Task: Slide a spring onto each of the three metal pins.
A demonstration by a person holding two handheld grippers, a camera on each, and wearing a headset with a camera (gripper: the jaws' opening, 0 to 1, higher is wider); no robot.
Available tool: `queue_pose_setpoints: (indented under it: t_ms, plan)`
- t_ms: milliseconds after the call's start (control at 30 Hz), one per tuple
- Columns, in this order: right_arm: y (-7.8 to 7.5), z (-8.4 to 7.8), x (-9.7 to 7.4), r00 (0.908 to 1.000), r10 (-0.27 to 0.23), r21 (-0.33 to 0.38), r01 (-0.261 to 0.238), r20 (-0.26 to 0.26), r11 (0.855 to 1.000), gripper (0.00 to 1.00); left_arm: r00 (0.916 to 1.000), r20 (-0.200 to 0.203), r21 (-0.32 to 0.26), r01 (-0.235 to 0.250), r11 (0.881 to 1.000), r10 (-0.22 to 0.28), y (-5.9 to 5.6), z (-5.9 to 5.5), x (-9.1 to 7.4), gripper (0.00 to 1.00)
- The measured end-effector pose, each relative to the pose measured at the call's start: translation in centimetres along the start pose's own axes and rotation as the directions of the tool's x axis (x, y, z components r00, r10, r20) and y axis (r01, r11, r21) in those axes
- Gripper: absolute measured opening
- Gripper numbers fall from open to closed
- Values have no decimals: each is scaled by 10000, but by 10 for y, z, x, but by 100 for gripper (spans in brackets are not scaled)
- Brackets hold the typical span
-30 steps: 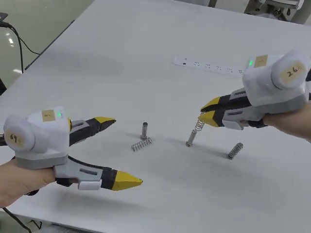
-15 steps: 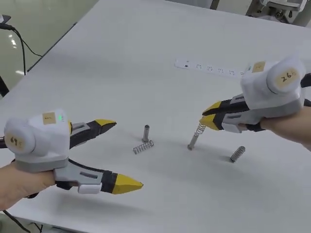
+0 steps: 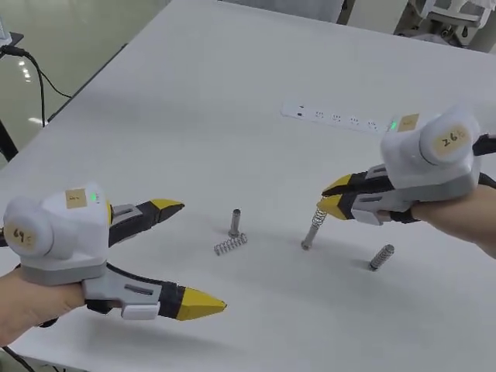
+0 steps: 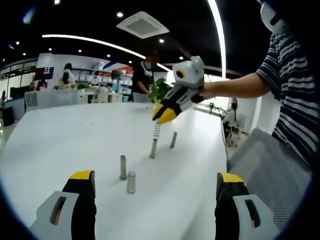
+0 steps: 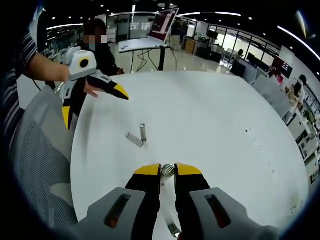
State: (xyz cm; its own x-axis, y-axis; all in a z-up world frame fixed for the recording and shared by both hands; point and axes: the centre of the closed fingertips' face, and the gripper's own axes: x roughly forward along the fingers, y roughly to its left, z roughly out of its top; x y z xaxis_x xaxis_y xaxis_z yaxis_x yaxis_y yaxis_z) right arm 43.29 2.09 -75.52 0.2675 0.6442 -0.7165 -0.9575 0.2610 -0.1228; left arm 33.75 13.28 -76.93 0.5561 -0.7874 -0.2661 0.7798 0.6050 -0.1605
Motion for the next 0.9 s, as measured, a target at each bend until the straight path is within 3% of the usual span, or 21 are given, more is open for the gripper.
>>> queue_pose_setpoints:
  t_ms: [733, 900]
  plan:
    - [2, -16, 13, 9996, -27, 112, 30, -295, 9999, 7, 9999, 161, -77, -41, 10000, 42, 1, 1, 0, 98]
    - [2, -21, 19, 9991, -24, 142, 30, -417, 9999, 7, 9993, 359, -138, -78, 9999, 83, 1, 5, -1, 98]
